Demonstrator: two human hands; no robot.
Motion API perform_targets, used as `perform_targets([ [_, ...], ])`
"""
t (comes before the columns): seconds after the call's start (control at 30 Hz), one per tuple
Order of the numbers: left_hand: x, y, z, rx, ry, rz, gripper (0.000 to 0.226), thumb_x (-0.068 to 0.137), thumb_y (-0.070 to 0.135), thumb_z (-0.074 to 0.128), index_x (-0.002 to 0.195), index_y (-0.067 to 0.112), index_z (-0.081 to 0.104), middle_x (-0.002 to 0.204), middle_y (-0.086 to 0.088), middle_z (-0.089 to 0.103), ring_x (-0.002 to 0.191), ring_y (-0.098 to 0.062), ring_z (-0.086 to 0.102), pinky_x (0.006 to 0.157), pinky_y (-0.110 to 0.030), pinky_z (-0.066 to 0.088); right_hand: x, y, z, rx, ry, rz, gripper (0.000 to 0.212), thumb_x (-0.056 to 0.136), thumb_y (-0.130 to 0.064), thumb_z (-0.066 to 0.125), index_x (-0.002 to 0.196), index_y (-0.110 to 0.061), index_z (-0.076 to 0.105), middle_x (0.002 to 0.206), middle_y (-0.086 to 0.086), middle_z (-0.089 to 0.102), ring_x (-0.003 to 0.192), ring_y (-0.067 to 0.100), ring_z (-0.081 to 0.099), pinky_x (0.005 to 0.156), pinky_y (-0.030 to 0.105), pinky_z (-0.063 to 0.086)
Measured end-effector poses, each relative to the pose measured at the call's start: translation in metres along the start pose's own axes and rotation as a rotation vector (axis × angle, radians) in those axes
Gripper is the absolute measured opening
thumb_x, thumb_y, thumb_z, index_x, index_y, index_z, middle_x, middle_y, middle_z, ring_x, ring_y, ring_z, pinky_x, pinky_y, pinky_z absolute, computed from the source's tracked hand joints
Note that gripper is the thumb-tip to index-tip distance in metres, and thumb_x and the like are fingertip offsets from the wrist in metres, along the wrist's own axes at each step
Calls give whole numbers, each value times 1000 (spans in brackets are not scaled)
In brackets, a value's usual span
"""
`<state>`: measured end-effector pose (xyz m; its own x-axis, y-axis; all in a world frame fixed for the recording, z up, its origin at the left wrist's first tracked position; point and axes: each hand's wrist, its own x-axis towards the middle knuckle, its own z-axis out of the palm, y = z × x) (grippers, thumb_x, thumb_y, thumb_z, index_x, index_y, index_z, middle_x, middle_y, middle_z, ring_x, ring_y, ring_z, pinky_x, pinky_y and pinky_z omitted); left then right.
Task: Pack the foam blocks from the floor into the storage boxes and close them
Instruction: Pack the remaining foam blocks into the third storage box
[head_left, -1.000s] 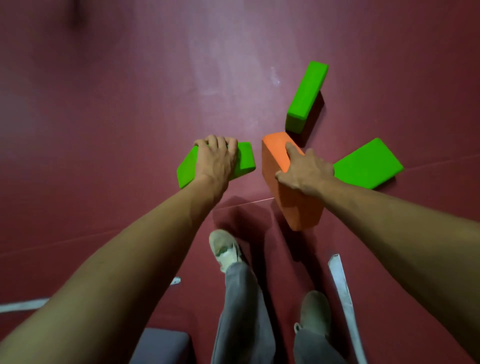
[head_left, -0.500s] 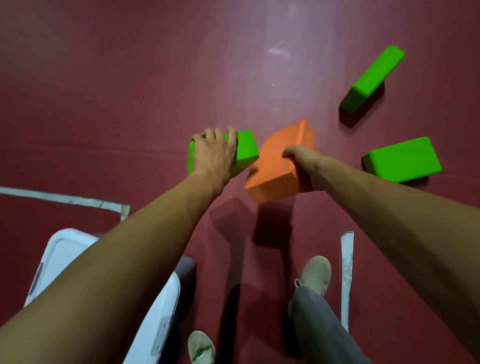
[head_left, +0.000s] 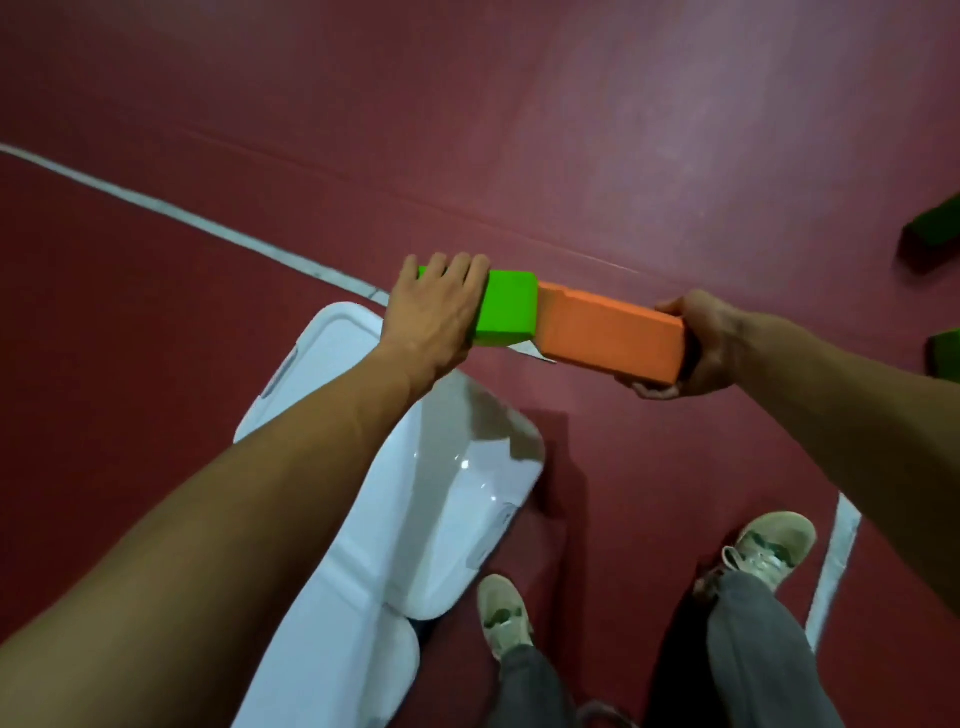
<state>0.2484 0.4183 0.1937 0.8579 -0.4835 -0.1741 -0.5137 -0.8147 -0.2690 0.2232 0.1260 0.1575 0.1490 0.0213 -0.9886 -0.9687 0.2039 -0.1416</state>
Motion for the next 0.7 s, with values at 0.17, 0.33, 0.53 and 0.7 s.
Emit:
perform_targets([
  [0.17,-115,-86,12,40,-99,-45,65,66,33,75,120,15,43,106,-4,57,94,-28,56,80,-42,41,-26,25,125,-272,-120,49,38,83,-35,69,109,-9,59,111,24,63,100,43,67,67,46,56],
  [0.33,-222,-161,39,26,-101,-180,57,72,37,68,119,13,46,102,-6,57,90,-31,55,78,-42,40,-41,49,244,-499,-291,15,43,83,-40,73,114,-13,61,115,21,61,104,45,67,67,45,58],
  [0.53,-346,-206,68,-6,-143,-407,67,74,41,65,130,10,45,110,-9,56,99,-33,54,86,-46,41,-46,83,373,-744,-354,2,36,87,-43,65,109,-14,61,105,16,63,97,44,69,72,41,57],
  [0.7,-425,-204,75,-98,-262,-576,79,66,45,76,131,11,46,111,-8,58,98,-32,56,84,-45,43,-64,124,438,-889,-251,-68,41,83,-36,75,107,-8,58,115,17,56,96,40,69,75,48,61],
])
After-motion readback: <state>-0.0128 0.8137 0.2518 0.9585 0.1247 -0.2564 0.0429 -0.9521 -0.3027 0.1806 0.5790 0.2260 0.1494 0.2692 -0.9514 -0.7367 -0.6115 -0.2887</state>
